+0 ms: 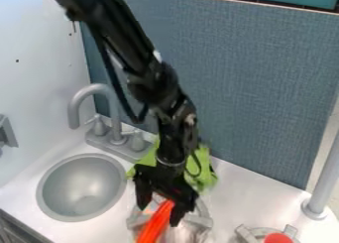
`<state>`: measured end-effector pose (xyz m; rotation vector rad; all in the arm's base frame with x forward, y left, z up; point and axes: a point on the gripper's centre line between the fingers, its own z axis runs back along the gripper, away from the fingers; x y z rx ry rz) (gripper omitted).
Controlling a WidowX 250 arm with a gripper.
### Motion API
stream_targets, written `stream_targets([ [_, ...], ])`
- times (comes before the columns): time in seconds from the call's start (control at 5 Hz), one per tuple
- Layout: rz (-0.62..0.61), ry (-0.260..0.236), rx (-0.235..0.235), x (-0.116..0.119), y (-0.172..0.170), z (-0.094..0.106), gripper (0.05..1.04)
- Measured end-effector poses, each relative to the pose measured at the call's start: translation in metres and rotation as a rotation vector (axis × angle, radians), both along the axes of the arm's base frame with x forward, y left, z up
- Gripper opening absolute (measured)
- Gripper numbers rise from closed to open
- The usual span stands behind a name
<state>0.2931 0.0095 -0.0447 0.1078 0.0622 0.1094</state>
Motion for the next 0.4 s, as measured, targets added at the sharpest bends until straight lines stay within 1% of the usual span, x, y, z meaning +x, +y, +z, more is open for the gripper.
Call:
stream_targets([
  [0.2,0.022,-0.083,0.018,-0.006,0.003,0.032,1.002],
  [0.4,0.009,-0.076,0.019,-0.019,0.003,0.051,1.002],
])
